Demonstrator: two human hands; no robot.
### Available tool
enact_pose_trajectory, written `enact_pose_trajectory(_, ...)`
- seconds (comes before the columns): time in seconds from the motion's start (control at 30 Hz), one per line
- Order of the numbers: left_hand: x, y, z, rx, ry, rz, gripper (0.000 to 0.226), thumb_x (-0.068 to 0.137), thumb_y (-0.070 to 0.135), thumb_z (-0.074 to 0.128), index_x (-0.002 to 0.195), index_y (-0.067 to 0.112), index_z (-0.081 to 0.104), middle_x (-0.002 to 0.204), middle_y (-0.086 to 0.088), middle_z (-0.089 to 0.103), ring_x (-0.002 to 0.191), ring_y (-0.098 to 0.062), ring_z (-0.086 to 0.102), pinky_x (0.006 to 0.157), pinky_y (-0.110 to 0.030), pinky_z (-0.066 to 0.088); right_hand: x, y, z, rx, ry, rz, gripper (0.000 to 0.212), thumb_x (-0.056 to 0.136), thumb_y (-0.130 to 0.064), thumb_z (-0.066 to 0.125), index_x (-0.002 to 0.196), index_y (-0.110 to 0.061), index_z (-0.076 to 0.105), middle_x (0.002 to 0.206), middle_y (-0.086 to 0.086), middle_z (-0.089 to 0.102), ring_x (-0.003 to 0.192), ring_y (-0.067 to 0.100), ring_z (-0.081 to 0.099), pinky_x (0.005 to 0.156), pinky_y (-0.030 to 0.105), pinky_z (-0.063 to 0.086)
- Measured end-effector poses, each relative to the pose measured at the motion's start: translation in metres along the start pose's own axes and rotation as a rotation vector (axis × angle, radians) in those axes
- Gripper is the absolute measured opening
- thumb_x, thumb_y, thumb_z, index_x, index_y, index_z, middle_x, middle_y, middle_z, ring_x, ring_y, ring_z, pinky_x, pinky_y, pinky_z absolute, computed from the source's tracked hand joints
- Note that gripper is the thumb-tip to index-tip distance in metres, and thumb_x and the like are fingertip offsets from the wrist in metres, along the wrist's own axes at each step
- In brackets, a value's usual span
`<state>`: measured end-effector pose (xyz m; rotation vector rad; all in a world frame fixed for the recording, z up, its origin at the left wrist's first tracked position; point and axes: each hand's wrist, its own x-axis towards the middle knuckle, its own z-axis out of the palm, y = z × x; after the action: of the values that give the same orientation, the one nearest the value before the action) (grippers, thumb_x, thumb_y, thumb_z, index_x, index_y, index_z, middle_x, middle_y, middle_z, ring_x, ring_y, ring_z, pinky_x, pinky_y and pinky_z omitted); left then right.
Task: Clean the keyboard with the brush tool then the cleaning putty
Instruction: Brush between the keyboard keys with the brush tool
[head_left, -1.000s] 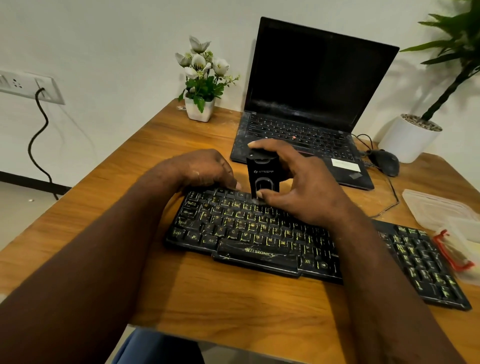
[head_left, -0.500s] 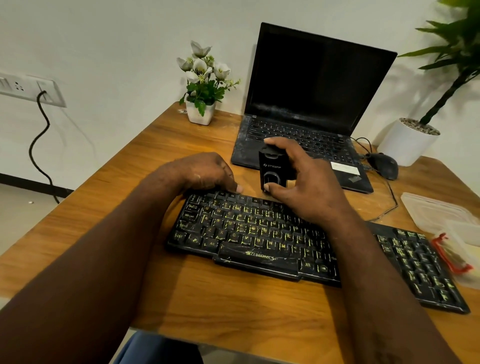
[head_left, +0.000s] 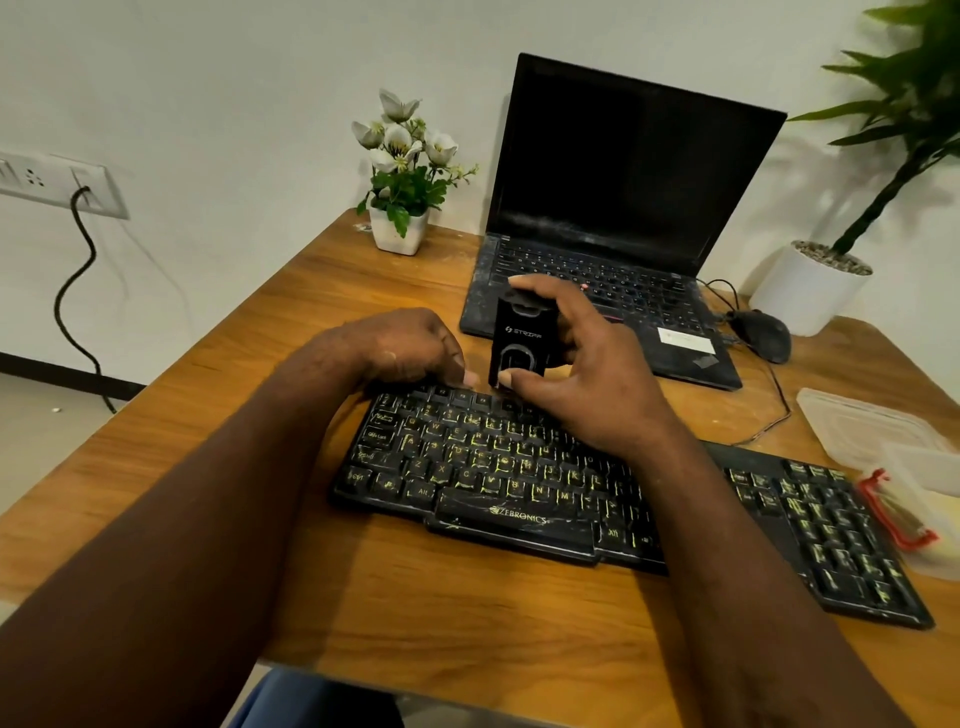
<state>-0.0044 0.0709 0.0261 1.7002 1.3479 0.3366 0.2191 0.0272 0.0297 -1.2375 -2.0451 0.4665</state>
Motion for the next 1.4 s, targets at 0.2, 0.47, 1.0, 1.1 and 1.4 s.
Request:
enact_pose_trajectory(0.2, -0.006, -0.003, -0.010, 0.009, -0.022, 0.024, 0.026, 0.094, 0.007, 0.069, 0.073, 0.021, 0.078, 0.074, 0.003, 0.076, 0.066, -0.009, 0.068, 0.073, -0.030, 0.054, 0.004, -0.012, 0.014, 0.028, -0.096, -0.066, 0.086, 0.080, -0.019, 0.087, 0.146, -0.049, 0.040, 0.128, -0.008, 0.066, 0.106, 0.008, 0.069, 0.083, 0.029, 0.063)
enact_pose_trajectory(0.47, -0.012, -0.007, -0.017, -0.025, -0.052, 0.027, 0.022, 0.098, 0.001, 0.060, 0.087, 0.014, 0.075, 0.073, 0.006, 0.075, 0.061, -0.001, 0.066, 0.067, -0.027, 0.047, 0.004, -0.015, 0.015, 0.138, -0.061, -0.049, 0.084, 0.080, -0.018, 0.087, 0.146, -0.045, 0.043, 0.124, -0.009, 0.066, 0.103, 0.006, 0.070, 0.084, 0.029, 0.062)
enact_pose_trajectory(1.0, -0.014, -0.008, -0.009, -0.067, 0.019, 0.043, 0.015, 0.097, 0.024, 0.069, 0.091, 0.013, 0.078, 0.083, -0.001, 0.077, 0.074, -0.014, 0.068, 0.083, -0.041, 0.054, 0.019, -0.019, 0.021, -0.068, 0.038, -0.007, 0.085, 0.081, -0.023, 0.086, 0.146, -0.048, 0.038, 0.125, -0.007, 0.067, 0.101, 0.011, 0.071, 0.080, 0.031, 0.064)
enact_pose_trajectory(1.1, -0.009, -0.008, -0.001, -0.092, 0.040, 0.070, 0.026, 0.090, 0.036, 0.077, 0.092, 0.011, 0.080, 0.087, -0.006, 0.079, 0.074, -0.017, 0.070, 0.087, -0.042, 0.056, 0.009, -0.006, -0.007, 0.075, -0.055, 0.047, 0.081, 0.080, -0.017, 0.087, 0.142, -0.048, 0.043, 0.118, -0.015, 0.063, 0.102, 0.007, 0.069, 0.085, 0.032, 0.063)
enact_pose_trajectory(1.4, -0.005, -0.001, 0.006, -0.015, 0.009, 0.134, 0.028, 0.085, 0.044, 0.079, 0.085, 0.017, 0.080, 0.086, -0.005, 0.078, 0.077, -0.016, 0.071, 0.088, -0.039, 0.053, -0.017, 0.016, -0.029, 0.147, 0.010, 0.126, 0.081, 0.081, -0.015, 0.085, 0.143, -0.046, 0.044, 0.127, -0.010, 0.062, 0.106, 0.008, 0.068, 0.085, 0.033, 0.062)
